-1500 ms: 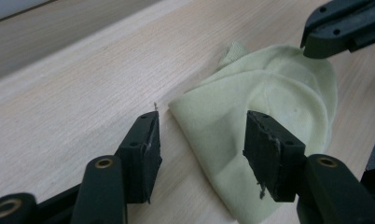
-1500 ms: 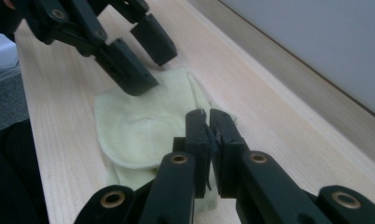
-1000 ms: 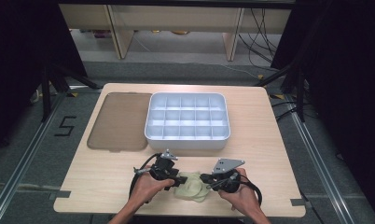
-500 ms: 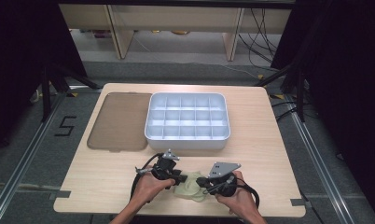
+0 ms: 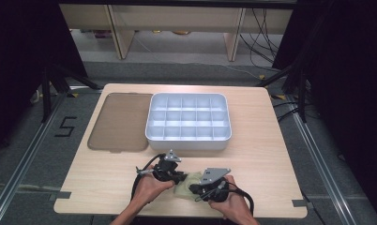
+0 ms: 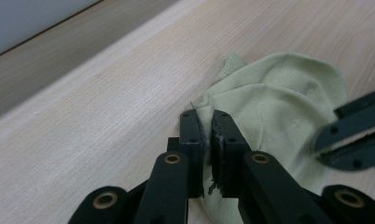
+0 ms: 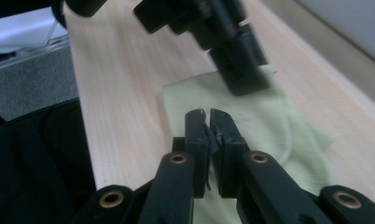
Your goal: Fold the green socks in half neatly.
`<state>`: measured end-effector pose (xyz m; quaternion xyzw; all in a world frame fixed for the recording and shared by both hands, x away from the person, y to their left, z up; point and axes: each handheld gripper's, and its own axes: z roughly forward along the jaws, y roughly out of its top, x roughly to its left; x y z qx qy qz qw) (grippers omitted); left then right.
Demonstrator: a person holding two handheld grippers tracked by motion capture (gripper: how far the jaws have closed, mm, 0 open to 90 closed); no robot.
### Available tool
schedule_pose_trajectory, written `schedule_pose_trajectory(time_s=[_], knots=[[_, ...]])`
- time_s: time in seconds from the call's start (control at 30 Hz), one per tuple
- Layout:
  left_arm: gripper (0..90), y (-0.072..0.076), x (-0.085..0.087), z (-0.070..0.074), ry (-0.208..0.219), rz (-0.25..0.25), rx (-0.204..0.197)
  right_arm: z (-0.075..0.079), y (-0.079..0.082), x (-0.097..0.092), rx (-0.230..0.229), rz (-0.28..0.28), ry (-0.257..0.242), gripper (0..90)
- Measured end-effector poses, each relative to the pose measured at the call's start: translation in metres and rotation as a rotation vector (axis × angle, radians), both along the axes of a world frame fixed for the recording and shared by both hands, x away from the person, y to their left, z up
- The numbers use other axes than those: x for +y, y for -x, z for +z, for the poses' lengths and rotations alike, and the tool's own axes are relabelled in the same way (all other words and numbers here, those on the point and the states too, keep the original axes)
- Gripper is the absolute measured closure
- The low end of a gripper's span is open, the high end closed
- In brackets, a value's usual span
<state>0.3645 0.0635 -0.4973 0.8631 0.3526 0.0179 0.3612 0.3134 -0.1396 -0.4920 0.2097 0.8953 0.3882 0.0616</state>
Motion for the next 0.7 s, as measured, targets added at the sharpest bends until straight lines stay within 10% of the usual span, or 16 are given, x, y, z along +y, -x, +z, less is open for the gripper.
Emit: schedule_pose_trajectory(time_s=[0.43,0.7], knots=[[83.4,0.0,0.005,0.003,-0.021,-0.02,0.021,-0.009,0.002,0.008,0.018,0.028,0.029,86.3],[83.4,-0.001,0.007,0.005,0.0,-0.005,-0.001,0.004,-0.013,-0.009,-0.027,-0.062,-0.021,86.4]])
